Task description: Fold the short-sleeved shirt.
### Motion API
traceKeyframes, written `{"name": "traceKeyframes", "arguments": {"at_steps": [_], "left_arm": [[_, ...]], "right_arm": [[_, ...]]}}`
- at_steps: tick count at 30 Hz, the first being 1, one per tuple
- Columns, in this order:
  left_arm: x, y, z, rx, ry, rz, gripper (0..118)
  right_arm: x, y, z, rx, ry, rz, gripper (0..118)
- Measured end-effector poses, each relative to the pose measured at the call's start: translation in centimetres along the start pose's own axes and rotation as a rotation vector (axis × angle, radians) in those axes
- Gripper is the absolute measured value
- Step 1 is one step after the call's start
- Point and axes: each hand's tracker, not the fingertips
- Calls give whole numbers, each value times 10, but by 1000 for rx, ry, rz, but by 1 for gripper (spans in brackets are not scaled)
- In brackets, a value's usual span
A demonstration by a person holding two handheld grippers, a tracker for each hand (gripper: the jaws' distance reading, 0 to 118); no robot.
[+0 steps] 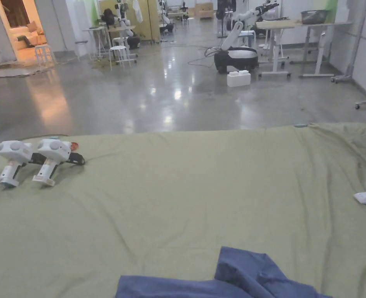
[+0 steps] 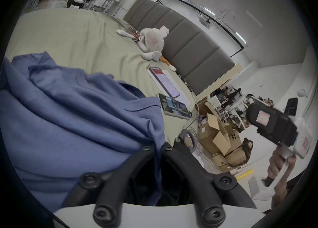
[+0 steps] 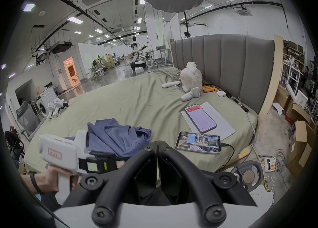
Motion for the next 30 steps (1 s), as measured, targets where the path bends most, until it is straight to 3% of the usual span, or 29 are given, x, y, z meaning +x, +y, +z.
{"name": "traceKeyframes", "arguments": {"at_steps": [2, 3, 6, 9, 13, 17, 19, 21, 25, 26, 27, 30], "left_arm": [[-3, 1, 8, -6, 26, 1, 78], [-1, 3, 23, 26, 27, 35, 87], [7, 16, 85, 179, 81, -51, 87], [23, 29, 169, 375, 275, -184, 87], [53, 19, 270, 626, 539, -261, 87], [75, -4, 320, 736, 819, -335, 86], [84, -14, 335, 760, 905, -353, 75], [92, -25, 346, 802, 954, -339, 48], [102, -39, 365, 830, 964, -358, 19], [105, -41, 365, 833, 974, -367, 5], [109, -44, 367, 840, 994, -374, 0], [113, -52, 373, 847, 983, -378, 0]], "right_arm": [[-7, 2, -1, -6, 12, 9, 0], [-11, 4, -1, -1, 28, 22, 0], [-23, 12, -4, 30, 65, 53, 0], [-37, 23, -11, 66, 116, 70, 0], [-56, 39, -16, 124, 177, 107, 0], [-68, 52, -15, 195, 253, 106, 0], [-74, 57, -13, 229, 253, 132, 0], [-82, 62, -8, 260, 247, 177, 0], [-90, 72, 2, 298, 256, 187, 0], [-90, 74, 3, 302, 266, 182, 0], [-91, 75, 5, 311, 280, 173, 0], [-93, 79, 8, 323, 283, 177, 0]]}}
